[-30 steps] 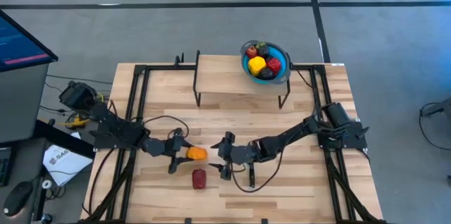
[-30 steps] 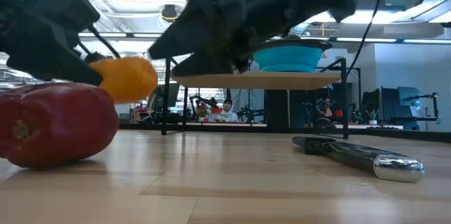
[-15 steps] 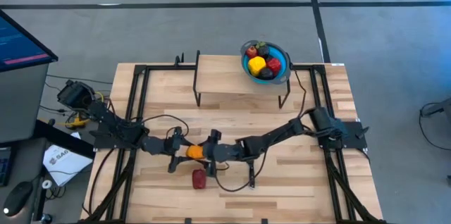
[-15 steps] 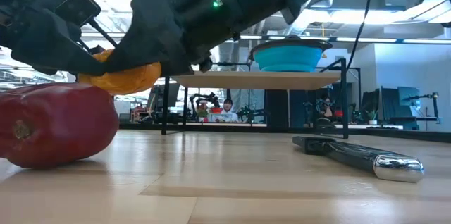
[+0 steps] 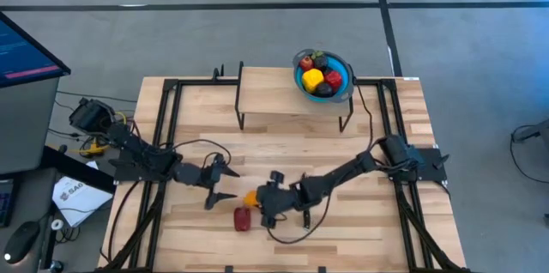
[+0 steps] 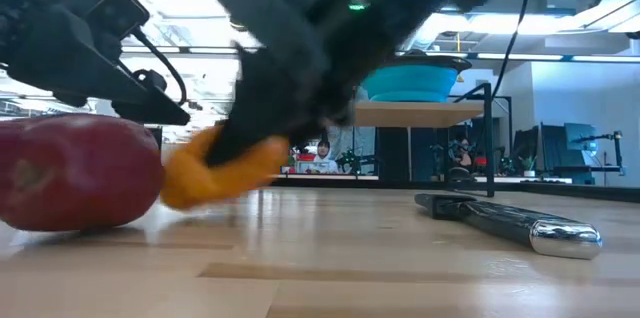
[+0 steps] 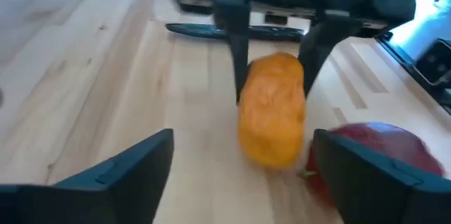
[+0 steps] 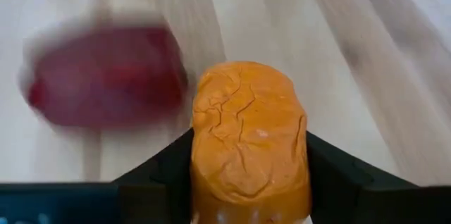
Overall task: Pick & Place Fruit
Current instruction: Put the yellow mango into the blue strainer bowl on the shelf
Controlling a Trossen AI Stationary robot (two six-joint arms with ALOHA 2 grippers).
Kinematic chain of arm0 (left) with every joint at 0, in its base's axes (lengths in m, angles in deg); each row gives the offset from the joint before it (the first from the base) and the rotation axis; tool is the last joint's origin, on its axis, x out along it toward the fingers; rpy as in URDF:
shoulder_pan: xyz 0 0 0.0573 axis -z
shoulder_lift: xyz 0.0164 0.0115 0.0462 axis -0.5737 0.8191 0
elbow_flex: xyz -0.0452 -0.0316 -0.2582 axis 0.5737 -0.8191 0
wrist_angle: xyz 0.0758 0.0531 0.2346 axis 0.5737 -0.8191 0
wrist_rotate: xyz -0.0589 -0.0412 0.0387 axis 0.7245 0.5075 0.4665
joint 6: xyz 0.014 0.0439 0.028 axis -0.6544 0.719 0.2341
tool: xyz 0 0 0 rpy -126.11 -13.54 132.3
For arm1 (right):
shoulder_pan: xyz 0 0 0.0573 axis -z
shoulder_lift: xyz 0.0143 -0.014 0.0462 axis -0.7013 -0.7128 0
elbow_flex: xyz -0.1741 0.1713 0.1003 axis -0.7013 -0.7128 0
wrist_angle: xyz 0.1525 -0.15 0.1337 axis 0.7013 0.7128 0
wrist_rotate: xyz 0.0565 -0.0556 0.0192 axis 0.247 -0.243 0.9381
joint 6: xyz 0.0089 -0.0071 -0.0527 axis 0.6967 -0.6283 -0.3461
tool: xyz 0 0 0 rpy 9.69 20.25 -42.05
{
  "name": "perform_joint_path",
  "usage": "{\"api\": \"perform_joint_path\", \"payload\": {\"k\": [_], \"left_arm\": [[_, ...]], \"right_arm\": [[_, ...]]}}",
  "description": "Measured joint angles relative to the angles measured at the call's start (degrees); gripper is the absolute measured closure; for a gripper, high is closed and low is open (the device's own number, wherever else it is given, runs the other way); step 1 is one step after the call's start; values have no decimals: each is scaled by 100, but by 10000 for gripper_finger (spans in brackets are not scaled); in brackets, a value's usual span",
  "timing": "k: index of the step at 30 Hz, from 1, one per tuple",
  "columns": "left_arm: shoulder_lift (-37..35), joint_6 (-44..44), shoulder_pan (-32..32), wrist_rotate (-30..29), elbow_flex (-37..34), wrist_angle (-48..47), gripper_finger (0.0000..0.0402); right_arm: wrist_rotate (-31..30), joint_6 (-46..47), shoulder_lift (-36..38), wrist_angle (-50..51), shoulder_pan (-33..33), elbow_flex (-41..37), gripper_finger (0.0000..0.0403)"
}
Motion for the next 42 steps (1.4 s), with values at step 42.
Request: {"api": "perform_joint_path", "payload": {"k": [42], "left_arm": [[0,-13,-310,-114,0,234,82]], "right_arm": [[-2896,1036,3486,3868,3291,-8,173]]}}
